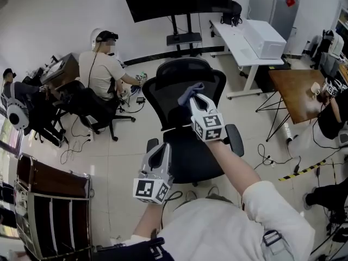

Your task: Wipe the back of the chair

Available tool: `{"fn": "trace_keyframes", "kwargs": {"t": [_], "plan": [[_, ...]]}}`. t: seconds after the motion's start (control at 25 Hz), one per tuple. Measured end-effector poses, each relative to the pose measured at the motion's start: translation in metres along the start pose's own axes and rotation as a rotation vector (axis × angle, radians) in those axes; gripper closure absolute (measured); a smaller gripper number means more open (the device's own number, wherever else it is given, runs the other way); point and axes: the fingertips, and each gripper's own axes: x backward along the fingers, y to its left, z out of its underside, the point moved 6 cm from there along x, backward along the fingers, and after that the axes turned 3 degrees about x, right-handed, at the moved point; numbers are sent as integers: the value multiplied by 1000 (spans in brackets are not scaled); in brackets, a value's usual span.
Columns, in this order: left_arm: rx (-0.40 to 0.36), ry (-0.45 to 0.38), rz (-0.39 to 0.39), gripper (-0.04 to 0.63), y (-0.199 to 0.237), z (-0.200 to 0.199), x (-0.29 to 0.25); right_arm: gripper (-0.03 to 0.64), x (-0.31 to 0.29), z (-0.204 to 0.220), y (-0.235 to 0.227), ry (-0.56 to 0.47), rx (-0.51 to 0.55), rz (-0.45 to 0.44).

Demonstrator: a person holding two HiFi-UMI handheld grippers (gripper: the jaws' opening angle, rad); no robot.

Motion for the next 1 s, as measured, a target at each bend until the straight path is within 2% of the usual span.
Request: {"fn": "trace_keyframes", "kwargs": {"t": [0.12, 0.2, 0.28, 0.4, 0.52, 0.64, 0.84, 1.0], "plan": [[-10, 6, -34, 499, -2, 7, -5, 580, -114, 50, -21, 148, 5, 13], [-15, 20, -61, 499, -1, 16, -9, 580, -166, 79, -36, 257, -8, 25], [-12, 38, -101, 499, 3, 30, -11, 580, -199, 102, -47, 334, 1, 23], [1, 62, -158, 499, 15, 48, -6, 580, -223, 112, -57, 362, -2, 34], [12, 61, -177, 499, 29, 48, -2, 580, -225, 109, -66, 358, -4, 62], [17, 45, -159, 499, 39, 39, -2, 581, -205, 106, -90, 350, 10, 119], [31, 35, -74, 499, 28, 36, -15, 581, -138, 102, -166, 348, 30, 261], [35, 39, 8, 498, 12, 31, -25, 581, -115, 94, -182, 344, 68, 255]]}}
